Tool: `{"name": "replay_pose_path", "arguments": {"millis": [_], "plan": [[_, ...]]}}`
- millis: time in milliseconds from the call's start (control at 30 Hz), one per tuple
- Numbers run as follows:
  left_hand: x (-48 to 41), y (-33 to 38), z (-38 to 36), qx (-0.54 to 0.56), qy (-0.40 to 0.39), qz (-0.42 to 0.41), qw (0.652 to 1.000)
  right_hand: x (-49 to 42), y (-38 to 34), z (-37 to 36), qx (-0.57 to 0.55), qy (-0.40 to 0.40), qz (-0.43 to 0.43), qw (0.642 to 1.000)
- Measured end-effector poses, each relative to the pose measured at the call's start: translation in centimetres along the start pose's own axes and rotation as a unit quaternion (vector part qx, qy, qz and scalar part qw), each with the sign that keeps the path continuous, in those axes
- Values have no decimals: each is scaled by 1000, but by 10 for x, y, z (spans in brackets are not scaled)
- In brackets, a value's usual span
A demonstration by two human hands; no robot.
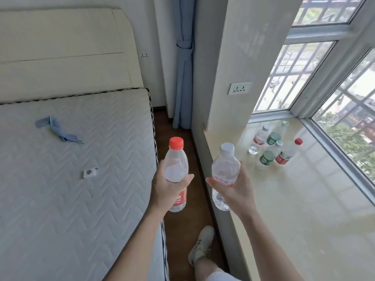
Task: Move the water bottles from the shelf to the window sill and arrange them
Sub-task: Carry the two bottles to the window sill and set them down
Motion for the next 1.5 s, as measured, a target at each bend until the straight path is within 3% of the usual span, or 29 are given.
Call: {"name": "replay_pose_path", "arguments": {"millis": [467,800,967,1167,1500], "plan": [[-217,53,-110,21,-84,-43,995,-226,-11,28,-18,49,13,999],[-283,97,-255,12,-253,-79,964,-280,24,118,-25,199,-88,976],[-274,108,-334,22,-374,-51,926,-258,52,172,-54,320,-141,935],[-234,112,-401,21,-544,-49,837,-201,80,200,-53,452,-209,866],[-174,67,-452,-17,-661,-37,749,-130,126,185,-46,564,-327,757]]}}
Point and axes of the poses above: each hand's wrist, its own x-axis away from the middle knuckle, its own z-axis out of the back of the hand, y = z × x, the point moved 2 cm from there along -x, towards the middle knuckle, and after that the axes turned 8 degrees about x, right-handed, at the moved point
